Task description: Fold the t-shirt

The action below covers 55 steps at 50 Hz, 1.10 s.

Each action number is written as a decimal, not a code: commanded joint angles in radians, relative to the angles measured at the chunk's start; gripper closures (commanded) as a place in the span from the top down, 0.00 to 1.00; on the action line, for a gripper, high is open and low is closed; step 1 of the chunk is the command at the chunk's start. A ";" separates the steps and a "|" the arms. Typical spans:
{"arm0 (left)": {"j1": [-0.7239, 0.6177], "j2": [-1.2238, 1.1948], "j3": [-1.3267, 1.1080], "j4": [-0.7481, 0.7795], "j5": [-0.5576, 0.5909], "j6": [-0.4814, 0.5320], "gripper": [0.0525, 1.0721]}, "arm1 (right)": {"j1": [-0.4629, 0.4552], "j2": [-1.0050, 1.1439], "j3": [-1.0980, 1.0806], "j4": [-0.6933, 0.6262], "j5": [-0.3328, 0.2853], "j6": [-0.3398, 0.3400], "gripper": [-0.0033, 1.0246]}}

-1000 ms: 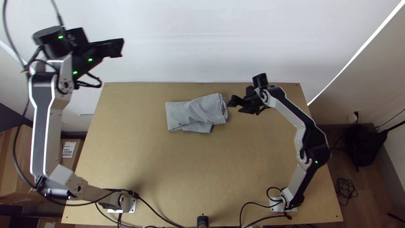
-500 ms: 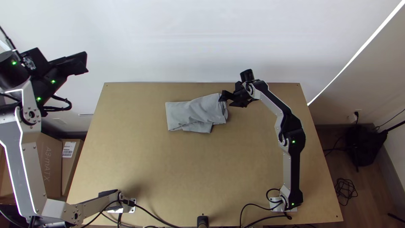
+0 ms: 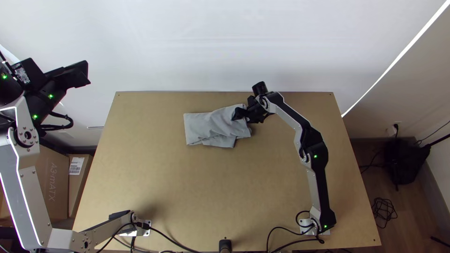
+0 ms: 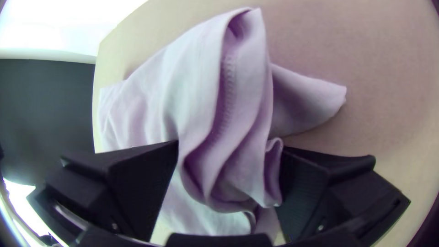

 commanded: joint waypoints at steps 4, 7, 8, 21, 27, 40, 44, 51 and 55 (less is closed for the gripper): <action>0.009 -0.033 -0.025 -0.007 -0.007 0.012 0.95 | -0.032 0.028 -0.006 -0.011 -0.013 -0.019 0.02; 0.009 -0.038 -0.034 -0.005 -0.007 0.012 0.95 | -0.067 0.008 -0.034 -0.005 -0.013 -0.026 0.02; 0.009 -0.039 -0.036 -0.005 -0.007 0.012 0.95 | -0.081 0.002 -0.043 0.000 -0.013 -0.024 0.02; -0.002 -0.048 -0.065 0.002 -0.005 0.010 0.95 | -0.320 -0.130 -0.184 0.037 -0.009 -0.050 0.02; -0.010 -0.048 -0.077 0.008 -0.003 0.002 0.95 | -0.461 -0.187 -0.231 0.037 -0.008 -0.067 0.02; -0.039 -0.059 -0.139 0.057 0.004 -0.004 0.95 | -0.750 -0.234 -0.284 0.037 0.014 -0.093 0.03; -0.056 -0.061 -0.154 0.062 0.004 -0.010 0.95 | -0.808 -0.253 -0.308 0.037 0.034 -0.099 0.03; -0.062 -0.074 -0.200 0.103 0.007 -0.013 0.95 | -0.869 -0.311 -0.389 0.040 0.106 -0.112 0.61; -0.064 -0.082 -0.226 0.116 0.007 -0.011 0.95 | -0.886 -0.386 -0.459 0.081 0.150 -0.133 0.94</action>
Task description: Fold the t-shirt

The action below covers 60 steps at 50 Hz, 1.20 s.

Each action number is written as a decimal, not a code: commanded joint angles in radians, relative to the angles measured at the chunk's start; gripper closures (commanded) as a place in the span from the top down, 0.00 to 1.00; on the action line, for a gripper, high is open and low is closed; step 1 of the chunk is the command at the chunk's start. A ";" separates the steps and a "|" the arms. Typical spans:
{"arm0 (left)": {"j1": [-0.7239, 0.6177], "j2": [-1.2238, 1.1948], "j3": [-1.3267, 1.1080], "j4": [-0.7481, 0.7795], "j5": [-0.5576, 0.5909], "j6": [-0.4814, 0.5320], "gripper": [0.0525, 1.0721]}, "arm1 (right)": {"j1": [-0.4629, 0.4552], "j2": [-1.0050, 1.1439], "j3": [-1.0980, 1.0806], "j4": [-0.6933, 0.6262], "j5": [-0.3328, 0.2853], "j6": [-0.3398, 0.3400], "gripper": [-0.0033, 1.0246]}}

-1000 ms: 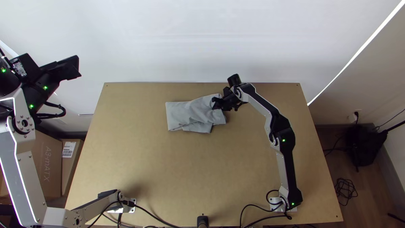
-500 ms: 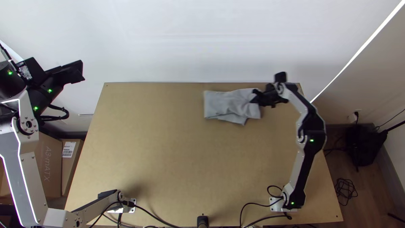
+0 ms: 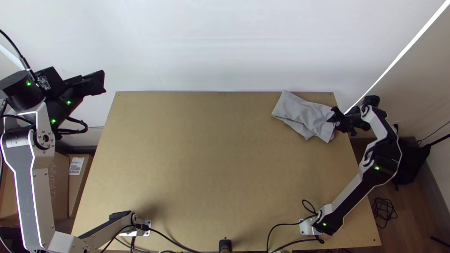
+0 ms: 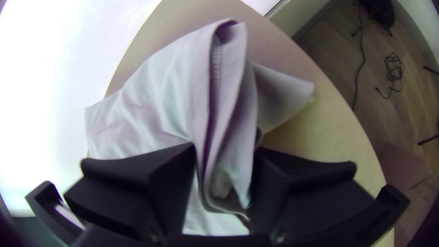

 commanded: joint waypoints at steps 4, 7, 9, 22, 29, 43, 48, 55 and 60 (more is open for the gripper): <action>-0.006 -0.038 -0.055 0.029 0.008 -0.009 0.95 | -0.026 -0.207 -0.133 0.088 0.087 -0.032 0.95; -0.004 -0.049 -0.072 0.043 0.013 -0.009 0.95 | -0.023 -0.279 -0.158 0.115 0.135 -0.043 0.95; -0.004 -0.052 -0.078 0.044 0.013 -0.008 0.95 | -0.014 -0.319 -0.165 0.128 0.158 -0.049 0.95; 0.008 -0.103 -0.129 0.071 0.014 -0.004 0.95 | 0.075 -0.408 -0.141 0.147 0.181 -0.060 0.95; 0.022 -0.186 -0.191 0.140 0.013 -0.001 0.95 | 0.152 -0.562 -0.164 0.164 0.218 -0.079 0.95; 0.028 -0.353 -0.348 0.184 0.005 0.015 0.95 | 0.308 -0.980 -0.251 0.228 0.351 -0.121 0.95; 0.027 -0.434 -0.429 0.230 -0.007 0.014 0.95 | 0.380 -1.141 -0.313 0.228 0.400 -0.178 0.95; 0.024 -0.569 -0.555 0.278 -0.010 0.005 0.95 | 0.461 -1.382 -0.451 0.355 0.471 -0.219 0.95; 0.024 -0.661 -0.642 0.314 -0.010 -0.011 0.95 | 0.461 -1.510 -0.518 0.411 0.474 -0.216 0.95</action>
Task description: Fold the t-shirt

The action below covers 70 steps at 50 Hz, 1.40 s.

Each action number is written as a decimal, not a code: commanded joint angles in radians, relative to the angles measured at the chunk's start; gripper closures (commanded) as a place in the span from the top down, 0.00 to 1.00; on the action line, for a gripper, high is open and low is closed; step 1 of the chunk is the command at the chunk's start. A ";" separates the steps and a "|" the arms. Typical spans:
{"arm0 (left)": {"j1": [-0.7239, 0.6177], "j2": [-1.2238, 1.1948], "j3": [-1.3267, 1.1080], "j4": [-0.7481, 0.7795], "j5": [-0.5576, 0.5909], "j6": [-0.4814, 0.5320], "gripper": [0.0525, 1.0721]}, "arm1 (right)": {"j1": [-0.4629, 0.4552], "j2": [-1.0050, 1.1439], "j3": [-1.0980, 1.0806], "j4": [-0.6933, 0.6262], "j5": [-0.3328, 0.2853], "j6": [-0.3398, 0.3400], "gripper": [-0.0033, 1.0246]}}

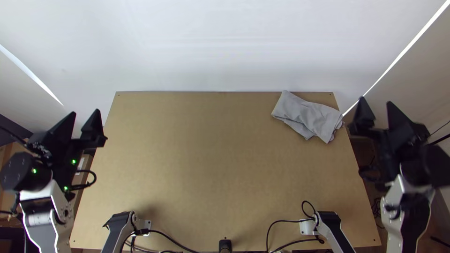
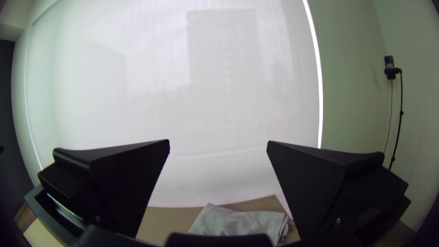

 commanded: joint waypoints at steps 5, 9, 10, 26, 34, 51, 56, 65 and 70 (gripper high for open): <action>0.005 -0.167 -0.168 0.074 -0.005 -0.002 0.95 | 0.006 -0.196 -0.117 0.055 0.021 -0.018 0.95; 0.005 -0.250 -0.257 0.125 -0.005 -0.002 0.95 | 0.006 -0.285 -0.191 0.116 0.020 -0.013 0.95; 0.005 -0.271 -0.278 0.137 -0.005 -0.002 0.95 | 0.007 -0.311 -0.211 0.134 0.018 -0.013 0.95; 0.007 -0.517 -0.556 0.241 -0.005 0.012 0.95 | 0.007 -0.492 -0.395 0.250 0.000 -0.041 0.95; 0.004 -0.578 -0.651 0.240 0.006 0.009 0.95 | 0.007 -0.586 -0.506 0.328 -0.074 -0.011 0.95; -0.038 -0.619 -0.850 0.255 0.010 -0.088 0.95 | 0.014 -0.693 -0.814 0.435 -0.112 0.151 0.95; -0.044 -0.619 -0.915 0.251 0.009 -0.131 0.95 | 0.040 -0.693 -0.946 0.484 -0.111 0.125 0.95; -0.047 -0.622 -1.011 0.303 0.000 -0.132 0.95 | 0.122 -0.691 -1.131 0.602 -0.111 0.031 0.95; -0.045 -0.622 -1.060 0.370 -0.002 -0.109 0.95 | 0.130 -0.691 -1.179 0.566 -0.111 0.024 0.95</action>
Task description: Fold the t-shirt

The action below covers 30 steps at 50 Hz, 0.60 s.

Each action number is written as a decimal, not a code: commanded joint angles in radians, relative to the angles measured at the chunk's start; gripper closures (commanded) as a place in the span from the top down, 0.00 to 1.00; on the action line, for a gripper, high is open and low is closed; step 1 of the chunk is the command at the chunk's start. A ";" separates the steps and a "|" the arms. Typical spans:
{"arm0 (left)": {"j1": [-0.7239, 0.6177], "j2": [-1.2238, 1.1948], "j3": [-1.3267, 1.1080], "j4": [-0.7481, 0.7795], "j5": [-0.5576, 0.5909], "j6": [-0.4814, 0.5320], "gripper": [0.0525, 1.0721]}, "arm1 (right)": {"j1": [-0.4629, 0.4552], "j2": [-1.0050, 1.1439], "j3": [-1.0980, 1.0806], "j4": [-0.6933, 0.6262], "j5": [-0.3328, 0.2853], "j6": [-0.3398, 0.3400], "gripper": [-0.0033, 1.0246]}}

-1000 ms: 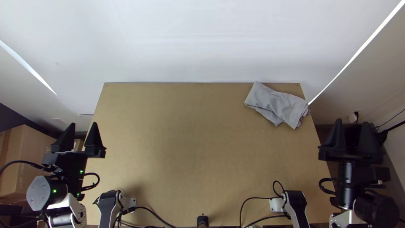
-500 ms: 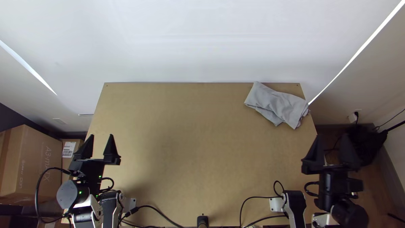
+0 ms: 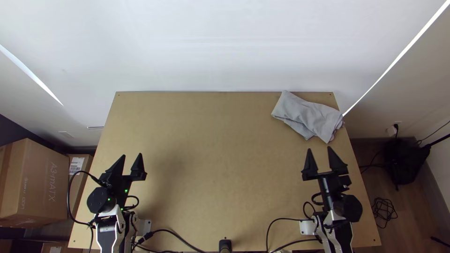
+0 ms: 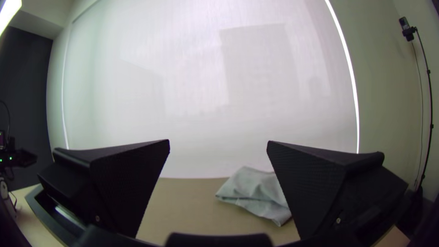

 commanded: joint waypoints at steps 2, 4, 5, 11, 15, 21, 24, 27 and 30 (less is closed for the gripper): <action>-0.003 -0.010 -0.072 0.089 -0.002 0.019 0.95 | 0.018 -0.008 -0.041 -0.060 0.000 -0.036 0.95; -0.005 -0.010 -0.086 0.099 -0.004 0.033 0.95 | 0.019 -0.008 -0.040 -0.098 0.001 -0.033 0.95; -0.005 -0.010 -0.088 0.102 -0.004 0.033 0.95 | 0.018 -0.008 -0.040 -0.116 0.001 -0.033 0.95; -0.008 -0.010 -0.117 0.145 -0.010 0.028 0.95 | -0.018 0.000 -0.035 -0.227 0.017 -0.051 0.95; -0.006 -0.004 -0.115 0.137 -0.018 0.037 0.95 | -0.044 -0.002 -0.035 -0.227 0.020 -0.051 0.95; 0.006 -0.007 -0.115 0.131 -0.054 0.077 0.95 | -0.045 -0.002 -0.035 -0.227 0.020 -0.051 0.95; 0.005 -0.009 -0.115 0.131 -0.054 0.077 0.95 | -0.045 -0.002 -0.035 -0.227 0.020 -0.051 0.95; 0.006 -0.009 -0.115 0.131 -0.054 0.077 0.95 | -0.045 -0.002 -0.035 -0.227 0.020 -0.051 0.95; 0.005 -0.009 -0.115 0.131 -0.054 0.077 0.95 | -0.045 -0.002 -0.035 -0.227 0.020 -0.051 0.95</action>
